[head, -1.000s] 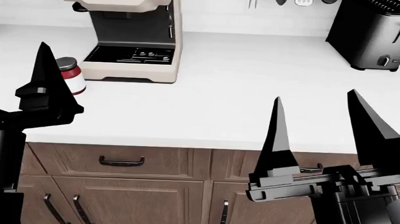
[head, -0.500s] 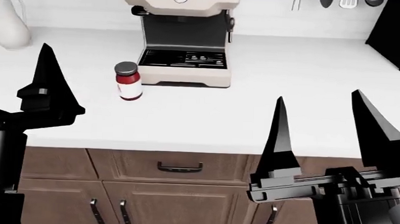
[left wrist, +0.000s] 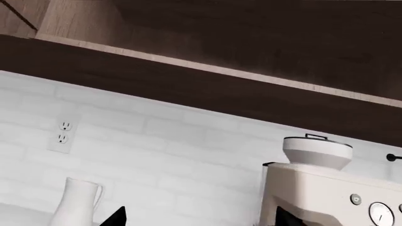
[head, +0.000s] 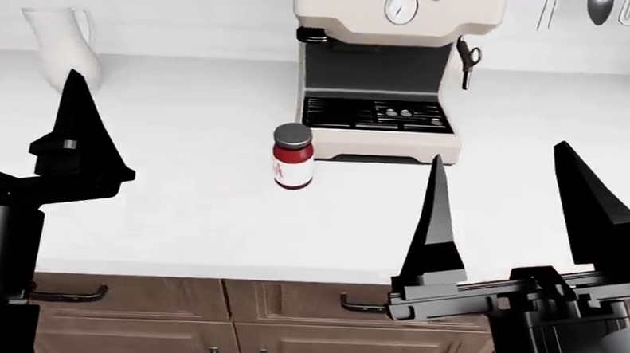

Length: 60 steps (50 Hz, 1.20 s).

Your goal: Pick the jello cup and salsa from the counter and place them in the cabinets closest to them.

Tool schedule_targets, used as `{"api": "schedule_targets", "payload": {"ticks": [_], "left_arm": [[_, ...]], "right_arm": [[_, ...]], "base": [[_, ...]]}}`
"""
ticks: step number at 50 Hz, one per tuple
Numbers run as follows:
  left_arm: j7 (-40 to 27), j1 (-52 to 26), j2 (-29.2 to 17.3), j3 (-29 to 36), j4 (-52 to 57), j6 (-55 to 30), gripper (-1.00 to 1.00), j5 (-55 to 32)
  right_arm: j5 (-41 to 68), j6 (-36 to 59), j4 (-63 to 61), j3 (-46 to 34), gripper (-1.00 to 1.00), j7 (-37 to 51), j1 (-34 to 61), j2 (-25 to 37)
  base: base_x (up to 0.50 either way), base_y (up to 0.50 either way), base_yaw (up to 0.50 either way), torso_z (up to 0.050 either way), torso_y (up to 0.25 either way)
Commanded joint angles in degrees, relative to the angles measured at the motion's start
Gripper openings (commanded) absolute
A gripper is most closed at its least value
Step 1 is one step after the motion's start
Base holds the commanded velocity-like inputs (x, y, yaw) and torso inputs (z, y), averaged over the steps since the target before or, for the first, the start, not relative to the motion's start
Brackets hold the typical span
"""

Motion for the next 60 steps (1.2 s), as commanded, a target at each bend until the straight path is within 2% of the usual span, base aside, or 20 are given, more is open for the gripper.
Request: {"api": "schedule_targets", "payload": {"ticks": [1,15,20,30,60], "left_arm": [[0.0,0.1,-0.2,0.4,-0.3,0.5,1.00,0.2],[-0.7,0.1,-0.6,0.7,0.0,0.5,1.00,-0.2],[-0.6,0.2,-0.6,0.8,-0.1,0.8,1.00,0.0],[-0.8,0.3,-0.9,1.1,-0.2,1.0,1.00,-0.1],[-1.0,0.3,-1.3,2.7,-1.1,1.6,1.00,0.4]], "right_arm": [[-1.0,0.5,-0.2,-3.2,1.00,1.5,2.4,0.6],[-1.2,-3.1,0.1,-9.0,1.00,4.1,6.5,2.5],[4.5,-5.4,2.2,-8.2,1.00,3.6,6.9,2.6],[20.4,-1.8,10.5,-8.0,1.00,2.8,9.9,-1.2],[28.4,5.3,22.5,-12.9,1.00,-6.9,12.7,-9.4]], "base": [[0.34,0.45,0.00,0.000,0.000],[0.37,0.40,0.00,0.000,0.000],[0.00,0.00,0.00,0.000,0.002],[0.00,0.00,0.00,0.000,0.000],[0.00,0.00,0.00,0.000,0.000]]}}
